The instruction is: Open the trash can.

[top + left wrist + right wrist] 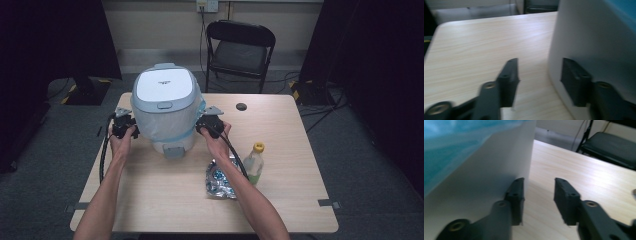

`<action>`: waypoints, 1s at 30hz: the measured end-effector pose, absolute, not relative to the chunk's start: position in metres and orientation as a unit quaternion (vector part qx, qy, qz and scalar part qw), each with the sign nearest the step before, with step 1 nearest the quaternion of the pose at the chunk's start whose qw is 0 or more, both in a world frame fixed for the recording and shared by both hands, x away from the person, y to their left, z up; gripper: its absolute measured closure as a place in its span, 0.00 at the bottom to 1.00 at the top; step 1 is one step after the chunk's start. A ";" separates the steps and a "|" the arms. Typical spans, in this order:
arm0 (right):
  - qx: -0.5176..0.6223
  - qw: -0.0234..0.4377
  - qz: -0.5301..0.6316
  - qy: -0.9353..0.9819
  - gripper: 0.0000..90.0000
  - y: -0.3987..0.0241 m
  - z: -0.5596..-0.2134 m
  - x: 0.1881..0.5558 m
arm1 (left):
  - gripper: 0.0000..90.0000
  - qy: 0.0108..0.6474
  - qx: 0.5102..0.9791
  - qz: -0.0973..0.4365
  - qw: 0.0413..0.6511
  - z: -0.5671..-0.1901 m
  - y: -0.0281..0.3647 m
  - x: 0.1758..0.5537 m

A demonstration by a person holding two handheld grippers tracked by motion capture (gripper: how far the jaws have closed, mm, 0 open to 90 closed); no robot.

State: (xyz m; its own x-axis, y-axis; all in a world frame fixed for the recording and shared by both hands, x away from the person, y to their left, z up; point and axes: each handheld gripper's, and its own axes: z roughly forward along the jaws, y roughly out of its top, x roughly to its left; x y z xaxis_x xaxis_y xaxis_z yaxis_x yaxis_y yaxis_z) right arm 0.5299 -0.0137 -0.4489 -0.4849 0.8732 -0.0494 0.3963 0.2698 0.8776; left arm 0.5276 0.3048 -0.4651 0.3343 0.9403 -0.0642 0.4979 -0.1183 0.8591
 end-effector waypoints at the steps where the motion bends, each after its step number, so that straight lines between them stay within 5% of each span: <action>1: 0.420 0.271 0.432 0.751 0.81 -0.013 -0.448 0.527 | 0.72 0.506 0.706 0.265 0.418 -0.464 0.302 0.527; 6: 0.408 0.251 0.439 0.760 0.88 -0.012 -0.446 0.518 | 0.90 0.491 0.711 0.260 0.432 -0.464 0.299 0.520; 15: 0.397 0.239 0.442 0.768 0.92 -0.015 -0.446 0.498 | 1.00 0.469 0.737 0.256 0.414 -0.455 0.295 0.506; 30: 0.396 0.220 0.450 0.770 0.96 -0.022 -0.446 0.475 | 1.00 0.465 0.735 0.238 0.433 -0.457 0.295 0.463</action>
